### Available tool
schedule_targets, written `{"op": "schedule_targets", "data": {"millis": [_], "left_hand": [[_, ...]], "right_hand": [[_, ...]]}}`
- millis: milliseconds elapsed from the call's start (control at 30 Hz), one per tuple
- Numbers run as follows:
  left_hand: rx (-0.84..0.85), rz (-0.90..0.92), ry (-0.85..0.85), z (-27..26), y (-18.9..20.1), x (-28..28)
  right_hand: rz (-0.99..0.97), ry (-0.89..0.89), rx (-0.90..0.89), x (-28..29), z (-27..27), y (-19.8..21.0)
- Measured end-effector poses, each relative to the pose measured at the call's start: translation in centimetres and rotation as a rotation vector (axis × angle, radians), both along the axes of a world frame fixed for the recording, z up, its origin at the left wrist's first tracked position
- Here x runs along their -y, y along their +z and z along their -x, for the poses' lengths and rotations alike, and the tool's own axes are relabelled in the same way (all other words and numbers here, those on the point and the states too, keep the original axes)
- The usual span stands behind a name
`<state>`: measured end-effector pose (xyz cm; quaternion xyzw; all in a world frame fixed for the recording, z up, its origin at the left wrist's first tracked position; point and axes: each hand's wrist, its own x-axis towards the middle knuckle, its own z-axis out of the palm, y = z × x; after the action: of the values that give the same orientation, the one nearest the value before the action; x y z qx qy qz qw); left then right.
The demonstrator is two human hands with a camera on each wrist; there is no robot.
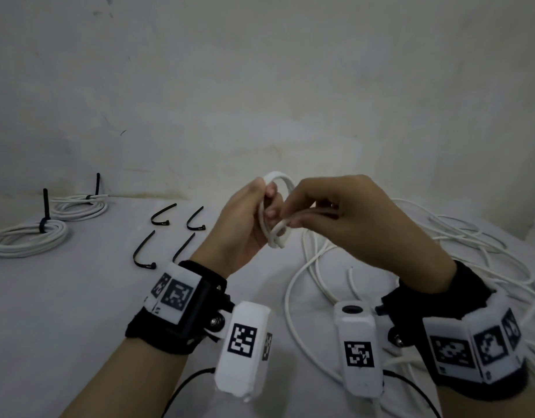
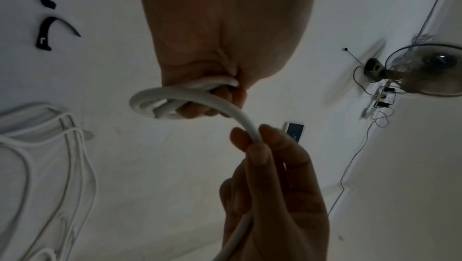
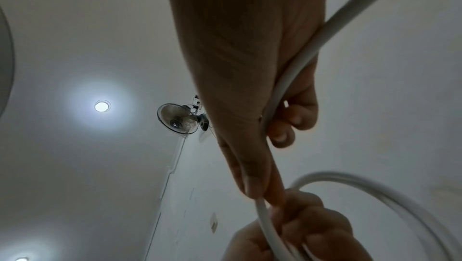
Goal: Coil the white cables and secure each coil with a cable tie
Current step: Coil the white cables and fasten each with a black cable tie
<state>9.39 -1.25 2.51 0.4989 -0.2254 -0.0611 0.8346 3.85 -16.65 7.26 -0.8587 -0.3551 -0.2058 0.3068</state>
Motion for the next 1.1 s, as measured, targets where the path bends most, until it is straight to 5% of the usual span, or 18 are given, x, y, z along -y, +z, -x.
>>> {"op": "schedule_targets", "data": {"millis": [400, 533, 700, 900, 1100], "left_hand": [[-0.071, -0.127, -0.237, 0.7, 0.2, 0.4], [-0.157, -0.051, -0.229, 0.8, 0.1, 0.8], [-0.172, -0.018, -0.195, 0.6, -0.1, 0.6], [-0.090, -0.182, -0.160, 0.8, 0.7, 0.0], [-0.139, -0.126, -0.192, 0.7, 1.0, -0.5]], "right_hand": [[-0.229, -0.246, 0.345, 0.9, -3.0, -1.9], [-0.239, -0.251, 0.253, 0.7, -4.0, -2.8], [-0.413, -0.157, -0.155, 0.2, -4.2, -3.0], [-0.549, -0.142, -0.177, -0.2, -4.1, -2.9], [-0.560, -0.076, -0.265, -0.5, -4.0, -3.1]]}}
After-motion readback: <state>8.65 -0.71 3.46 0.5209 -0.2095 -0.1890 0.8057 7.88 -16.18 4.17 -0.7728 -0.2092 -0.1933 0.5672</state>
